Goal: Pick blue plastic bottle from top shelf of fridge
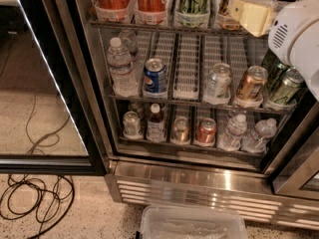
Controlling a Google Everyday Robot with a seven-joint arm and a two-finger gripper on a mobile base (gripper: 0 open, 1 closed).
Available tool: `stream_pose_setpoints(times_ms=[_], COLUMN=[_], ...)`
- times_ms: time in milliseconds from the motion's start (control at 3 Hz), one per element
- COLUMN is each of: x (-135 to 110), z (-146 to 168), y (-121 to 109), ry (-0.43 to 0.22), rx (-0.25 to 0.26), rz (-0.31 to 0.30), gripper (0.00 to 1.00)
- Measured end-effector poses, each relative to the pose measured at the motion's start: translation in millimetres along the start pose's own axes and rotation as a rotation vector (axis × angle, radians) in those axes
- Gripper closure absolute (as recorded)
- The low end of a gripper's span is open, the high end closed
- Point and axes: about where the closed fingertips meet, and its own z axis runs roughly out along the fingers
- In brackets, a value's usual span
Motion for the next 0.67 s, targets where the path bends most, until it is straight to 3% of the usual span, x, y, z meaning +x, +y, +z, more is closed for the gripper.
stream_pose_setpoints(times_ms=[667], x=[2.1], z=[-1.6], y=[-9.2], ry=[-0.03], rx=[0.069], rz=[-0.034], gripper=[0.22])
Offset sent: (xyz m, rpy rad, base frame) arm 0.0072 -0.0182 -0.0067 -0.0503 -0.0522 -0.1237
